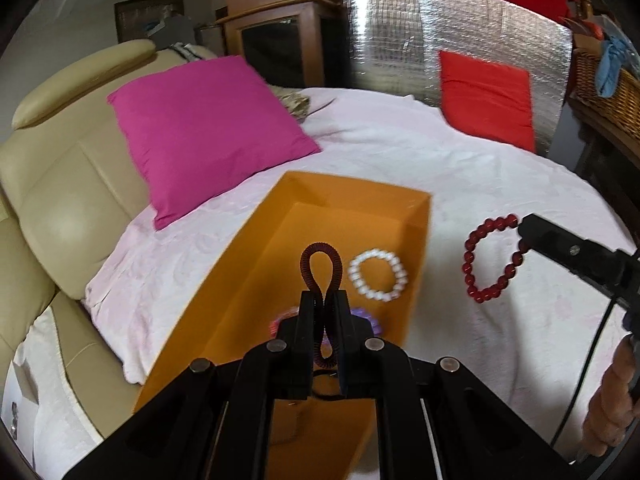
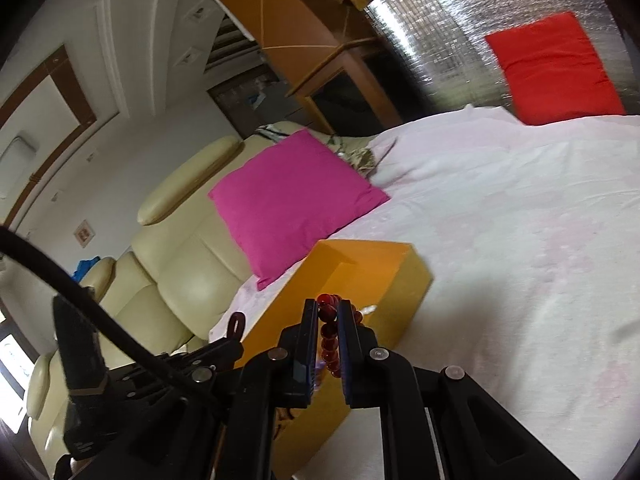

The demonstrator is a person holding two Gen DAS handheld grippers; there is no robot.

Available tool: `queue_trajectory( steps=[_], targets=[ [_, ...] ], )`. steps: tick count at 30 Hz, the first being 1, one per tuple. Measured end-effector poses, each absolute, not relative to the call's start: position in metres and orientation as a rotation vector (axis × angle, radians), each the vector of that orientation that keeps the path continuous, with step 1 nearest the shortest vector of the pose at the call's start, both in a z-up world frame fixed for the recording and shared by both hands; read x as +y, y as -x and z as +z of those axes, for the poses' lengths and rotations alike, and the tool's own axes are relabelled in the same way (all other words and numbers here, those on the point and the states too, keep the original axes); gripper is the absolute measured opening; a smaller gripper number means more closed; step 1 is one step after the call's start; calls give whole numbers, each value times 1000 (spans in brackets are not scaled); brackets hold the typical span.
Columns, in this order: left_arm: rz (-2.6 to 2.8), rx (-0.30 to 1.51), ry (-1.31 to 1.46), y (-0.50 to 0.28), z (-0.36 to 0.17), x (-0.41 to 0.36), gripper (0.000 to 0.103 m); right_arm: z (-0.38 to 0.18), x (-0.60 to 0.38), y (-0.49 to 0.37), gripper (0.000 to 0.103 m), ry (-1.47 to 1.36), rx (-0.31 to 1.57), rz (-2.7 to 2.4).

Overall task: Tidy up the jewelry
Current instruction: 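Carry the dark red ring and red bead bracelet over the orange box, then open both tools to drop the ring and bracelet into the box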

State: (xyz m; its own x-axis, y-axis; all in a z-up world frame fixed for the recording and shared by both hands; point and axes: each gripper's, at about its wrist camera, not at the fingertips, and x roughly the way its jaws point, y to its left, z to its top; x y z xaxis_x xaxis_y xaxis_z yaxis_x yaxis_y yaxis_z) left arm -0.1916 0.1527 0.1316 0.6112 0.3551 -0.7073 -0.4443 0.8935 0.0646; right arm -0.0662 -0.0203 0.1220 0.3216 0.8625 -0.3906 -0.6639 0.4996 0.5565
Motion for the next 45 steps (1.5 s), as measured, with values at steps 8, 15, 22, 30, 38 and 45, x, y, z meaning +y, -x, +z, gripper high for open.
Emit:
queue_trajectory(
  steps=[8,15,22,30,38,45],
  targets=[
    [567,847,157,219,111,196,9,115,10,75,11,-309,735,1117],
    [584,871,139,210,105,207,9,112,32,71,11,-310,746,1156],
    [545,901,142,170,99,214,9,109,53,21,11,-400,809,1138],
    [564,934,96,129,87,217,9,86,85,-21,11,-440,906,1104],
    [583,959,64,113,76,222,9,74,93,-33,11,-464,941,1091],
    [595,983,50,102,68,225,10,69,98,-36,11,-474,952,1091]
  ],
)
